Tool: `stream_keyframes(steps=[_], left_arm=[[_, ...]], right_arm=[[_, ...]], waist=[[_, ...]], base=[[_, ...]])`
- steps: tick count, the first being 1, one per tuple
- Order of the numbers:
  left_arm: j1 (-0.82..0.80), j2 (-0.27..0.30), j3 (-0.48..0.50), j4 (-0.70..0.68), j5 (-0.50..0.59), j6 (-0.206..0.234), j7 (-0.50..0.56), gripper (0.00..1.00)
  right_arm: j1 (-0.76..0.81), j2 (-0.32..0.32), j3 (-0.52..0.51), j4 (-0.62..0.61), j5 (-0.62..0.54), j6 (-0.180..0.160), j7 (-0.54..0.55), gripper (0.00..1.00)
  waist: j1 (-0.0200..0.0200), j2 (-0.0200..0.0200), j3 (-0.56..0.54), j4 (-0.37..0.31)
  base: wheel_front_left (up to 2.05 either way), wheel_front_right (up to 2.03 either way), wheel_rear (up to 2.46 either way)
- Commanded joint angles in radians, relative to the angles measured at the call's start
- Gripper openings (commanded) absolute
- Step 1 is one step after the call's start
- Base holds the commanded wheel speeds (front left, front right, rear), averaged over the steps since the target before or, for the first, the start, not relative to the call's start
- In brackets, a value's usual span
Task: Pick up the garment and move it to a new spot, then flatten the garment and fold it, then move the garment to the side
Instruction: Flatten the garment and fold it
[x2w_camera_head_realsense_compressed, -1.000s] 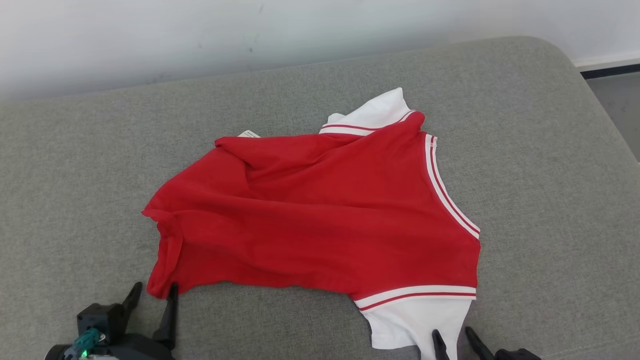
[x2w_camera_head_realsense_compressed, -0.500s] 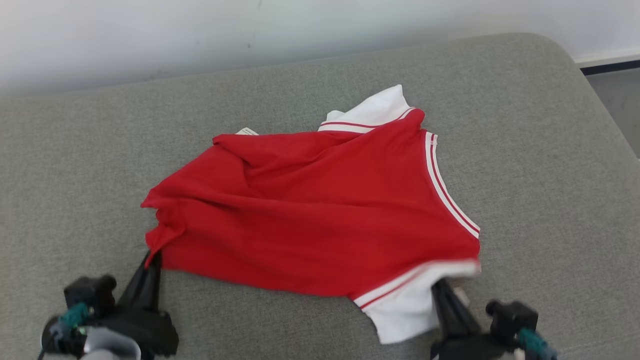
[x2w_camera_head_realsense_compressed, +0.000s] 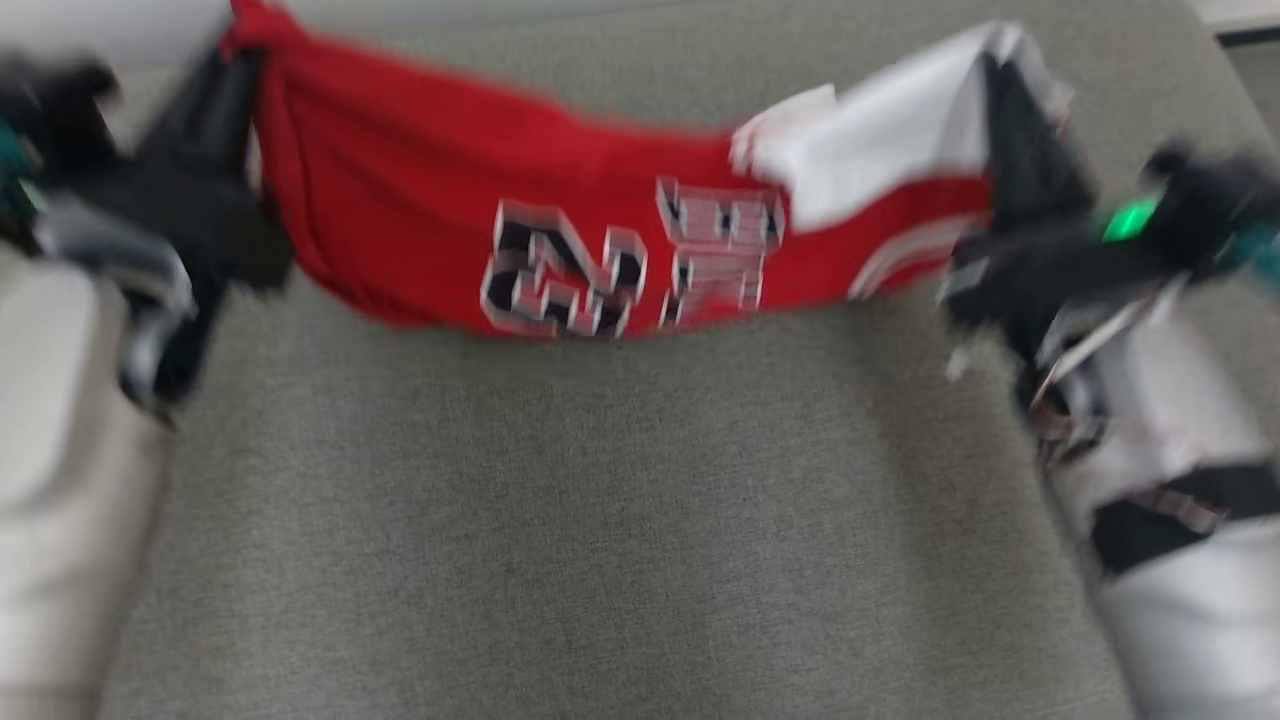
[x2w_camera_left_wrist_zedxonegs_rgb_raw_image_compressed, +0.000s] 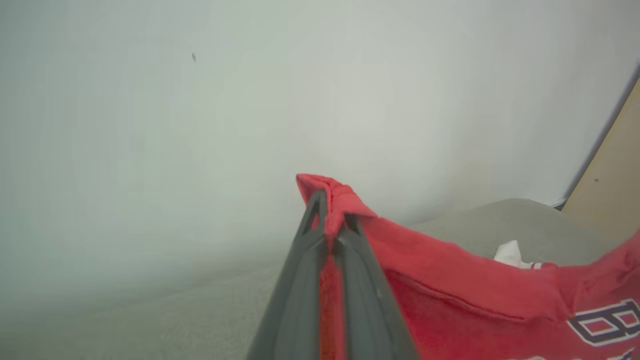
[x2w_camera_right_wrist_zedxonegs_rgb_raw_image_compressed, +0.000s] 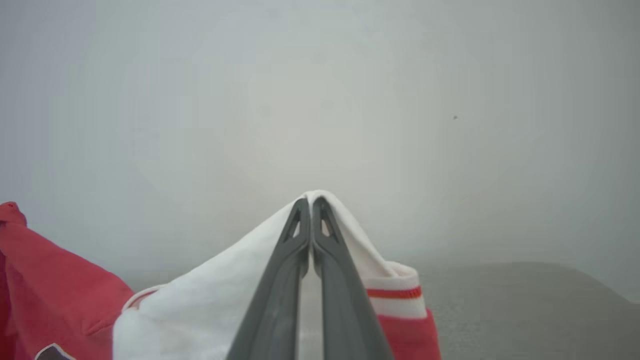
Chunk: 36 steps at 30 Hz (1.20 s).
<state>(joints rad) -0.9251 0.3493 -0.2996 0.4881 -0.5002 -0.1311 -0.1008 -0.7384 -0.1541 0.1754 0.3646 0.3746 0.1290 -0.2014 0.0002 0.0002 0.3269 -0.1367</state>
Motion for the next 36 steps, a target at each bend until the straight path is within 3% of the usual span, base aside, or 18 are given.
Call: stream_keyframes(steps=[1,10,19,27,36], left_arm=[[-0.087,0.020,-0.006,0.013,-0.020,0.001,0.027,0.00],[-0.579,0.027,-0.023,0.131,-0.084,0.001,0.156,0.00],[-1.001,-0.017,-0.013,0.312,-0.083,0.007,0.189,0.00],[-1.195,-0.033,-0.050,0.457,-0.053,0.004,0.184,0.00],[-1.300,-0.069,-0.095,0.567,-0.029,0.003,0.149,0.00]], right_arm=[[-0.087,-0.022,-0.014,0.004,0.011,0.003,0.020,0.00],[-0.601,-0.102,-0.047,0.084,0.014,0.003,0.175,0.00],[-1.057,-0.151,-0.065,0.302,-0.036,0.003,0.256,0.00],[-1.286,-0.166,-0.069,0.480,-0.127,0.002,0.237,0.00],[-1.412,-0.105,-0.050,0.618,-0.186,0.002,0.185,0.00]], waist=[[-0.0002,-0.0002,0.121,0.010],[-0.0002,-0.0002,0.307,0.006],[-0.0002,-0.0002,0.390,-0.013],[-0.0002,-0.0002,0.417,-0.014],[-0.0002,-0.0002,0.419,-0.029]], base=[[0.00,0.00,0.00],[0.00,0.00,0.00],[0.00,0.00,0.00],[0.00,0.00,0.00],[0.00,0.00,0.00]])
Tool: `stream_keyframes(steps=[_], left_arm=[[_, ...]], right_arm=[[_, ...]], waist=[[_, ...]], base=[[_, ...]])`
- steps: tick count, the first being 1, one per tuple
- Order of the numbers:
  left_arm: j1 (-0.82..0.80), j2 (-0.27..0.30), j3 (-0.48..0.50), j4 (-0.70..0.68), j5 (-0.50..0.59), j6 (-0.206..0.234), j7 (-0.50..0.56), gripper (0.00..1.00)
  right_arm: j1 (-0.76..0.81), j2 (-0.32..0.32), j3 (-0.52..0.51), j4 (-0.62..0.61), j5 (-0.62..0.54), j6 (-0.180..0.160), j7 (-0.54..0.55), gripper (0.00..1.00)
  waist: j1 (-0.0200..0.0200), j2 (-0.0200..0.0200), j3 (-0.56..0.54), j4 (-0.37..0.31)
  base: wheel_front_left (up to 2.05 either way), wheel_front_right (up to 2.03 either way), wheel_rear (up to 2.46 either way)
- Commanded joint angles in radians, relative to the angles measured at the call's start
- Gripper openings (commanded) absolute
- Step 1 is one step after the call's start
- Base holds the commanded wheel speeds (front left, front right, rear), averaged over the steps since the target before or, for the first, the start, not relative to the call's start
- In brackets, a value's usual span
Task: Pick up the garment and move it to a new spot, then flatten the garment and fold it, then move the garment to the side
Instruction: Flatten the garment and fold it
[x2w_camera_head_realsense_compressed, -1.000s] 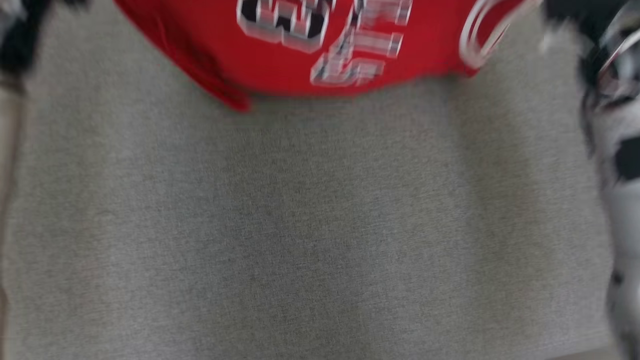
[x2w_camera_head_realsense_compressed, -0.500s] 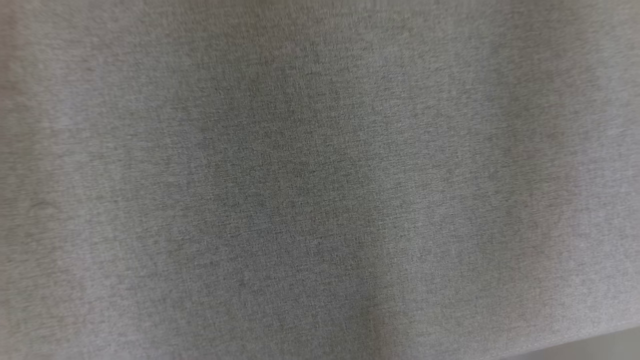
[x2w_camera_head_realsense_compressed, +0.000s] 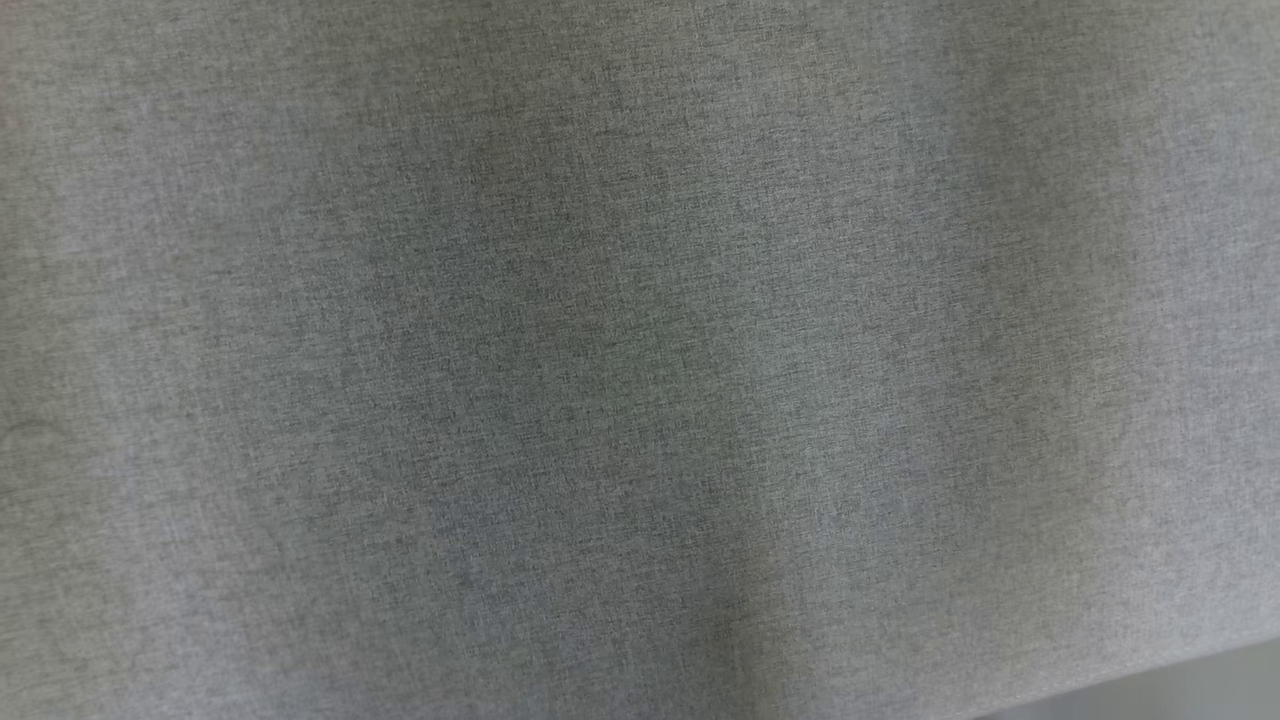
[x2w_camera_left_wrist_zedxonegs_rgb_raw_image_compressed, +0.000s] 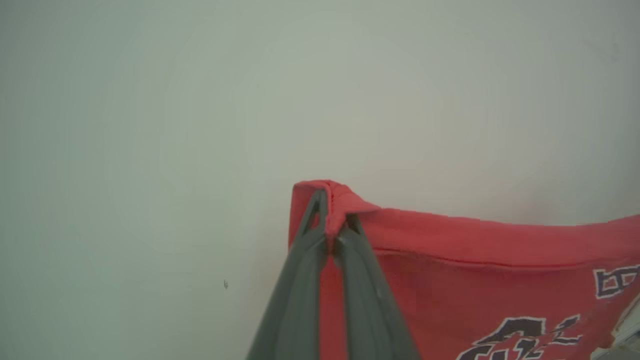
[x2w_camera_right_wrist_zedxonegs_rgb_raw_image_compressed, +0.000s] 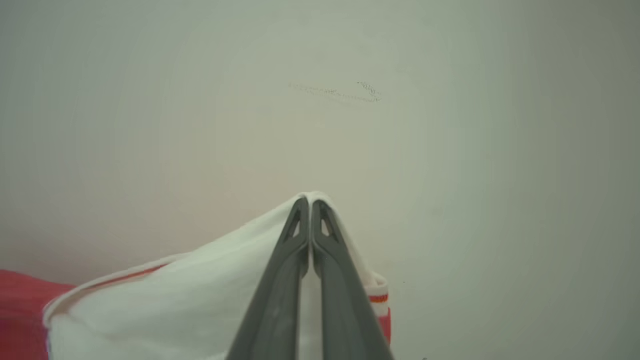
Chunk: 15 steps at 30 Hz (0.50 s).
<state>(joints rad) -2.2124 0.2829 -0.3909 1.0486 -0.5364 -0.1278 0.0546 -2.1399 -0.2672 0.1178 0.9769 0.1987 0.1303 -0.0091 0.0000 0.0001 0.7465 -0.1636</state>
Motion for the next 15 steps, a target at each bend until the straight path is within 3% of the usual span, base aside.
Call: stream_keyframes(steps=[1,15], left_arm=[[-0.018,-0.004,-0.010,0.016,0.008,-0.001,-0.008,0.00],[-0.036,-0.004,-0.032,0.071,-0.054,-0.003,-0.040,0.00]], right_arm=[[-0.014,0.013,0.014,0.016,-0.012,0.000,-0.011,0.00],[-0.063,0.008,0.049,0.120,-0.009,0.000,-0.065,0.00]], waist=[[0.0000,-0.0001,-0.001,-0.003],[0.0000,-0.0001,0.019,0.003]], base=[[0.00,0.00,0.00],[0.00,0.00,0.00]])
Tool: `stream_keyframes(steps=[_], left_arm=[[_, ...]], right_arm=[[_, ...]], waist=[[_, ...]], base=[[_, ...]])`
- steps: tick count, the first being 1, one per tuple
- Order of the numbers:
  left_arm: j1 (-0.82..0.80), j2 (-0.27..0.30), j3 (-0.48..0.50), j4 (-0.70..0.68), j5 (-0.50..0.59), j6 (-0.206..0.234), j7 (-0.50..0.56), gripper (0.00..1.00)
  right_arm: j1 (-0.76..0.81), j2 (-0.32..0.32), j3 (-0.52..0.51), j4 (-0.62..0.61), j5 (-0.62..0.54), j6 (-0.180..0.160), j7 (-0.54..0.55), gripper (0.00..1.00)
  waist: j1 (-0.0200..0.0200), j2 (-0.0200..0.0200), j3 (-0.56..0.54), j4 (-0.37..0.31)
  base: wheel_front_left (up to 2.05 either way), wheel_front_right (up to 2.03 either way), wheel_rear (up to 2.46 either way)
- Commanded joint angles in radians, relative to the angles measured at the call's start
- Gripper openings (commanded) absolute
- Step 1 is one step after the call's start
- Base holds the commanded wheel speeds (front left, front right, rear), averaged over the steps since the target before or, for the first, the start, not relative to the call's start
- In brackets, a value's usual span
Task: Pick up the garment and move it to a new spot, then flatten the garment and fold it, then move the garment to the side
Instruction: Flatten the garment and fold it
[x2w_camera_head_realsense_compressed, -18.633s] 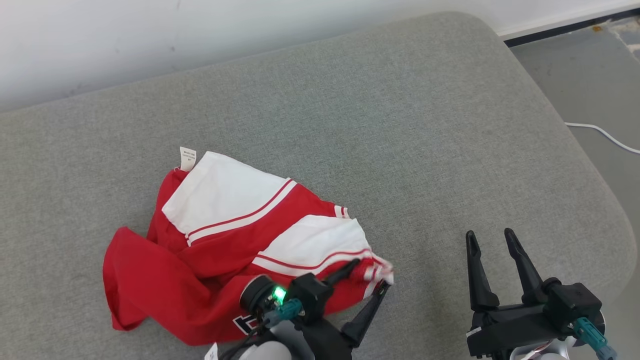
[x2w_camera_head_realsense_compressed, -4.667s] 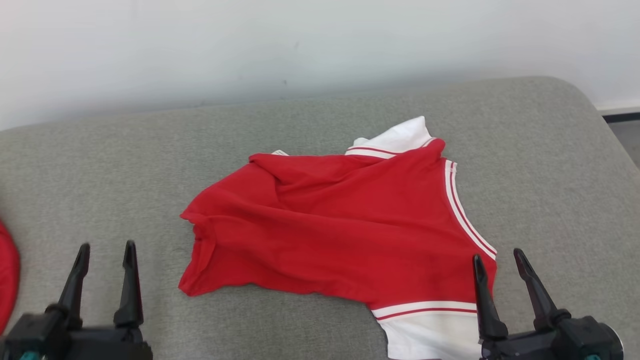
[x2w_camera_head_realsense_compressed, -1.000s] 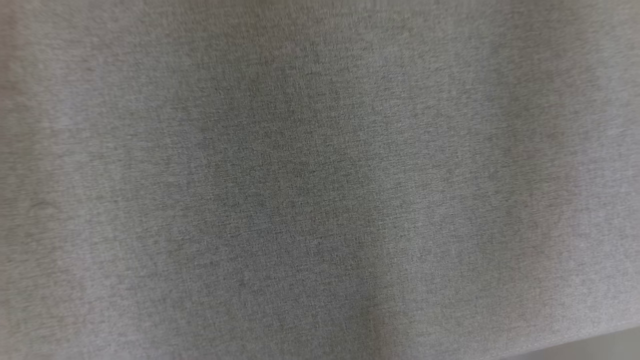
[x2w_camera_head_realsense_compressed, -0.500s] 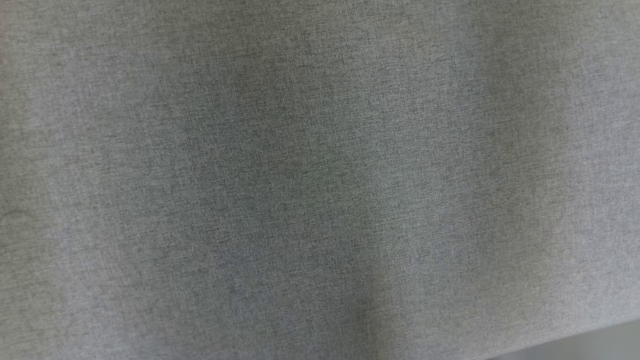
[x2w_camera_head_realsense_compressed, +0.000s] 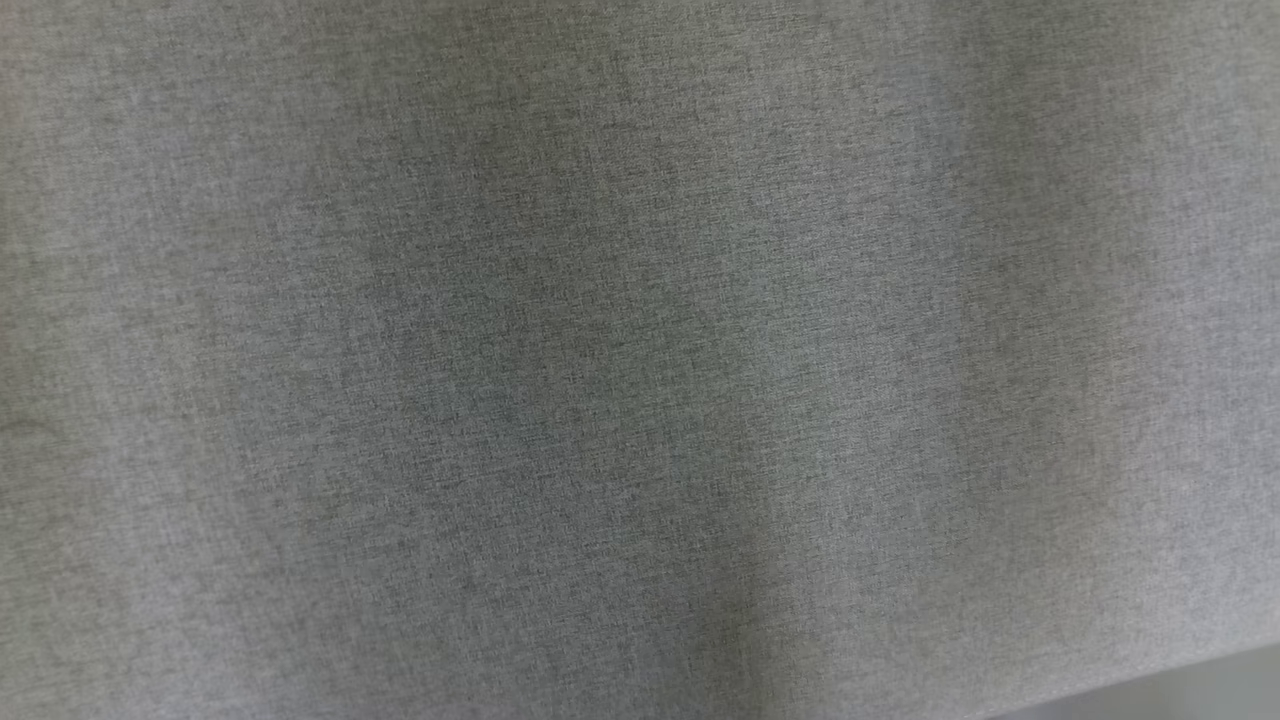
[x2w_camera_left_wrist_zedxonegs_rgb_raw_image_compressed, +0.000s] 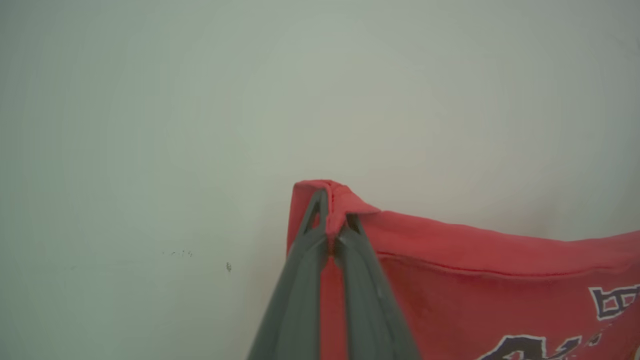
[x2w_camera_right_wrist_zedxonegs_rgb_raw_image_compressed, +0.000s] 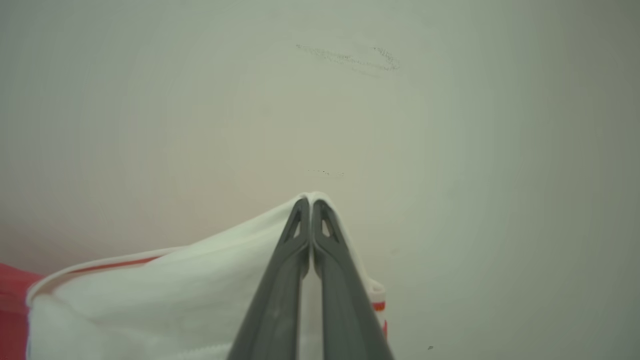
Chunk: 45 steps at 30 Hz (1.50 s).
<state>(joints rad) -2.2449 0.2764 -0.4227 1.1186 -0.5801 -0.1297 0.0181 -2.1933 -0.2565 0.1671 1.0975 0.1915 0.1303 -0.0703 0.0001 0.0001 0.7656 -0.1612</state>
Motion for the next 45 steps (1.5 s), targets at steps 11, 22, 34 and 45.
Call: stream_keyframes(steps=[11,22,34,45], left_arm=[[0.198,0.016,-0.026,-0.098,-0.154,0.000,-0.089,0.00],[0.811,0.223,-0.036,-0.394,-0.344,0.000,-0.206,0.00],[1.514,0.299,0.051,-0.890,-0.459,0.187,-0.266,0.00],[2.013,0.226,0.088,-1.093,-0.478,0.272,-0.283,0.00]], right_arm=[[0.105,0.041,0.101,0.001,0.078,0.000,-0.088,0.00],[0.632,0.030,0.209,-0.224,0.348,0.000,-0.141,0.00],[1.384,-0.092,0.164,-0.788,0.444,0.000,-0.003,0.00],[2.031,0.026,-0.057,-1.174,0.324,0.000,0.163,0.00]], waist=[[-0.0001,-0.0001,-0.061,0.007],[-0.0001,-0.0001,-0.249,-0.022],[-0.0001,-0.0001,-0.389,-0.001],[-0.0001,-0.0001,-0.459,0.032]], base=[[0.00,0.00,0.00],[0.00,0.00,0.00],[0.00,0.00,0.00],[0.00,0.00,0.00]])
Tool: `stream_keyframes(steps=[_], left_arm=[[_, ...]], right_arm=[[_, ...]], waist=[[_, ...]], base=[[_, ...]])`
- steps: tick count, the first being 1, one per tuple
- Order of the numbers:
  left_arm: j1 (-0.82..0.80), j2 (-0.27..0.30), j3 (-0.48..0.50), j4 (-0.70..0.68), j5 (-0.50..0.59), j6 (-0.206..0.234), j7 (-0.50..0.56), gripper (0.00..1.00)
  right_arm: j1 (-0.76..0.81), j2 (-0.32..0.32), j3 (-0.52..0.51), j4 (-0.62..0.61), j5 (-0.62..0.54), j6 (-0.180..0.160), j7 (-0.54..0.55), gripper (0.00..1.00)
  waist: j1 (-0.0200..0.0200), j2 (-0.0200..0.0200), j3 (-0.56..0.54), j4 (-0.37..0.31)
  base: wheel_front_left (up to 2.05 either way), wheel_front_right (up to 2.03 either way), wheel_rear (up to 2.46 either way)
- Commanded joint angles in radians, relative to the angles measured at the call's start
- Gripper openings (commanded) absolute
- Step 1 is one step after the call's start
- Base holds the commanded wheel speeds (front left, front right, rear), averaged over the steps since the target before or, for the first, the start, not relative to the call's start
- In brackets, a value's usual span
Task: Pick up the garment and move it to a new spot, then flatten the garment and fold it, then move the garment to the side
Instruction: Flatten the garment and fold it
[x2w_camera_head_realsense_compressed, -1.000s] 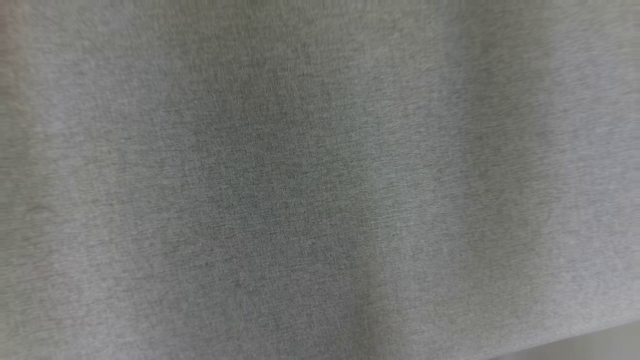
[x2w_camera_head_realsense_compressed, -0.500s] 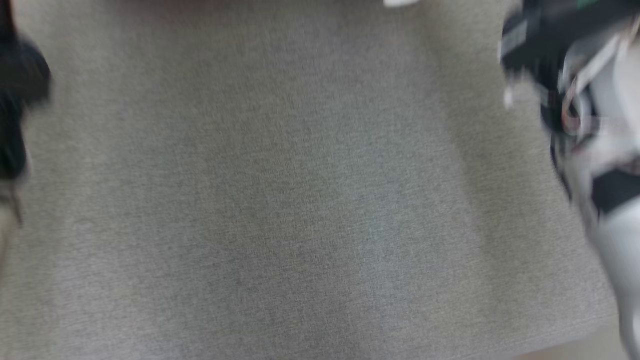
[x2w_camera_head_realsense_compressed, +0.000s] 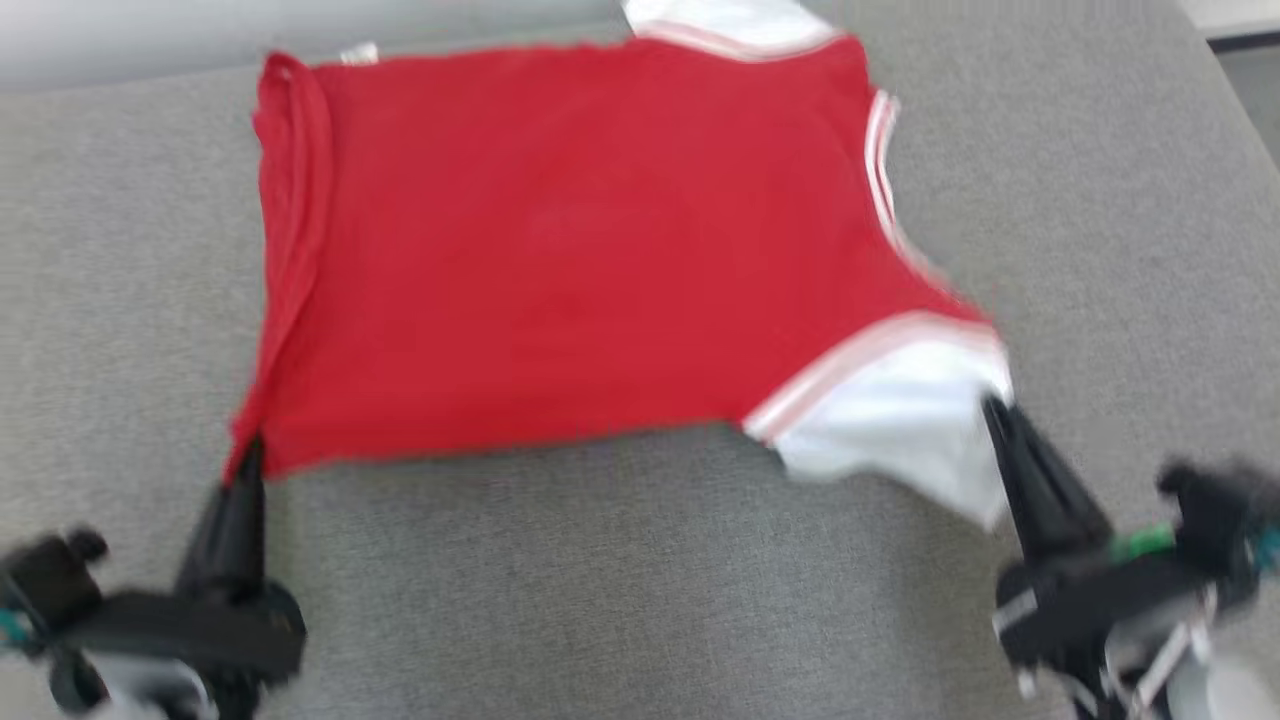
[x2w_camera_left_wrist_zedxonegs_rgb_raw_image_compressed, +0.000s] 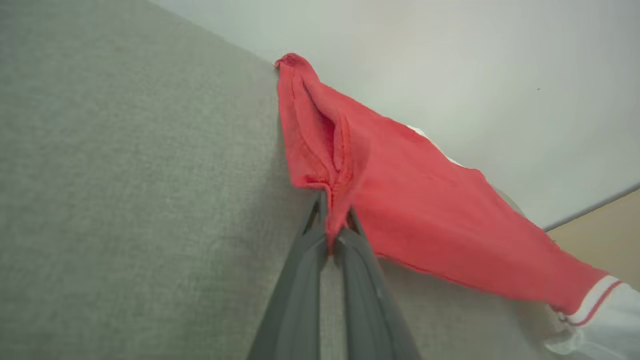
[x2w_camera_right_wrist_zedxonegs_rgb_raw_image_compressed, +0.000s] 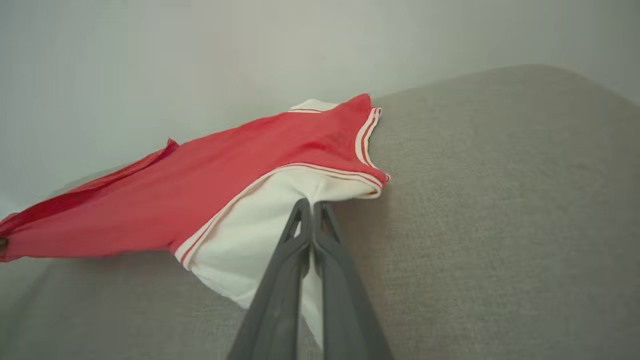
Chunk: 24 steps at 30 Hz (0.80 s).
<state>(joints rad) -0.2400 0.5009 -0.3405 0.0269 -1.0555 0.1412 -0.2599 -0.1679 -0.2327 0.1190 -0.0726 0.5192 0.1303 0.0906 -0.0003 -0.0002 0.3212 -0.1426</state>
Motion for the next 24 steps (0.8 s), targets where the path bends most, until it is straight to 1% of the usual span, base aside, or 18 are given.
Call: stream_keyframes(steps=[1,7,12,15,18,20,24], left_arm=[[0.038,-0.014,0.010,0.001,0.000,-0.003,-0.005,0.00],[0.191,-0.112,0.048,0.022,0.051,-0.026,-0.006,0.00],[0.279,-0.166,0.065,0.046,0.087,-0.053,-0.005,0.00],[0.321,-0.188,0.081,0.051,0.104,-0.063,-0.005,0.00],[0.352,-0.198,0.078,0.045,0.113,-0.071,-0.005,0.00],[0.367,-0.202,0.082,0.032,0.118,-0.071,-0.005,0.00],[0.343,-0.207,0.080,0.020,0.141,-0.089,-0.005,0.00]], right_arm=[[0.054,0.026,-0.030,-0.021,-0.005,0.000,0.005,0.00],[0.294,0.098,-0.097,-0.061,-0.042,0.000,0.011,0.00],[0.427,0.134,-0.121,-0.053,-0.039,0.000,0.021,0.00],[0.483,0.144,-0.127,-0.063,-0.037,0.000,0.028,0.00],[0.518,0.151,-0.127,-0.079,-0.030,0.000,0.039,0.00],[0.522,0.155,-0.126,-0.091,-0.028,0.000,0.041,0.00],[0.488,0.162,-0.135,-0.096,-0.021,0.000,0.046,0.00]], waist=[[0.0003,0.0002,-0.017,0.016],[0.0003,0.0002,-0.045,0.034],[0.0003,0.0002,-0.070,0.040],[0.0003,0.0002,-0.089,0.041],[0.0003,0.0002,-0.103,0.040],[0.0003,0.0002,-0.110,0.038],[0.0003,0.0002,-0.118,0.043]], base=[[0.00,0.00,0.00],[0.00,0.00,0.00],[0.00,0.00,0.00],[0.00,0.00,0.00],[0.00,0.00,0.00],[0.00,0.00,0.00],[0.00,0.00,0.00]])
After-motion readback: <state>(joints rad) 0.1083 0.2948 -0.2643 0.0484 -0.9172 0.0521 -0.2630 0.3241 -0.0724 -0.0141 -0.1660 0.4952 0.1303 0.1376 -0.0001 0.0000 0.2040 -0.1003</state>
